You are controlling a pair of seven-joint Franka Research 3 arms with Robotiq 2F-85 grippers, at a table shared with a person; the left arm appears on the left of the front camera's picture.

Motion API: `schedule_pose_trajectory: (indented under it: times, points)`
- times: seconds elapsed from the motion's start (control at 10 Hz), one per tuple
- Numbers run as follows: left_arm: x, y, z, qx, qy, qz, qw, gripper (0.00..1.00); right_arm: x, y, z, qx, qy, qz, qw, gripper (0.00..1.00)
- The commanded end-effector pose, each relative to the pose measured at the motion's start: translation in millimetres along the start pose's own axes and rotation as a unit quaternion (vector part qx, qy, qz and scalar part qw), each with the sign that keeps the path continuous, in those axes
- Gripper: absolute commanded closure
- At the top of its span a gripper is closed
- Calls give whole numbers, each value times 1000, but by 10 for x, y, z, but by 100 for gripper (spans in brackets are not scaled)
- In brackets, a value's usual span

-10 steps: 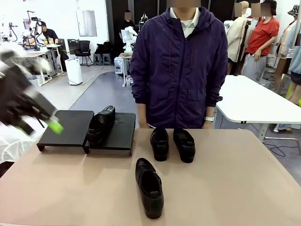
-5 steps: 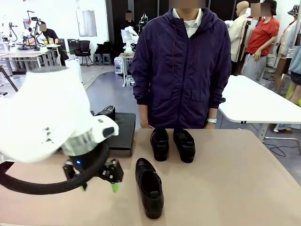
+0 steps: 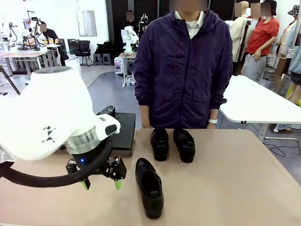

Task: Organize the shoes by placing them on the stand.
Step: Place the Shoe from the middle of the table onto the Shoes Stand.

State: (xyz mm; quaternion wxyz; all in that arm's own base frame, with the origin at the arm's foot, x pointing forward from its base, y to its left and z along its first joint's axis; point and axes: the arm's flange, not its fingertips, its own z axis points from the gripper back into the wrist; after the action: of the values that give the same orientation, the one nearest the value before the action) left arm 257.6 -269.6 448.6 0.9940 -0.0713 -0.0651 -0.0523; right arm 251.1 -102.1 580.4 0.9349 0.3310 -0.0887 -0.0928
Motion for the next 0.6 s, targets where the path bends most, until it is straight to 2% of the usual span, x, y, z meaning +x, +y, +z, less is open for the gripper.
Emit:
schedule_pose_trajectory:
  times: [0.0, 0.2, 0.4, 0.5]
  points:
    - [110, -263, -226, 36, -28, 132, 990, 0, 13, -4, 19, 17, 2, 12, 1000, 0]
    - [398, -454, -447, 32, -28, 186, 982, 0, 13, -4, 19, 17, 2, 12, 1000, 0]
    - [617, -556, -626, 22, -21, 193, 981, 0, 13, -4, 19, 17, 2, 12, 1000, 0]
    - [687, -611, -698, 39, -29, 202, 978, 0, 13, -4, 19, 17, 2, 12, 1000, 0]
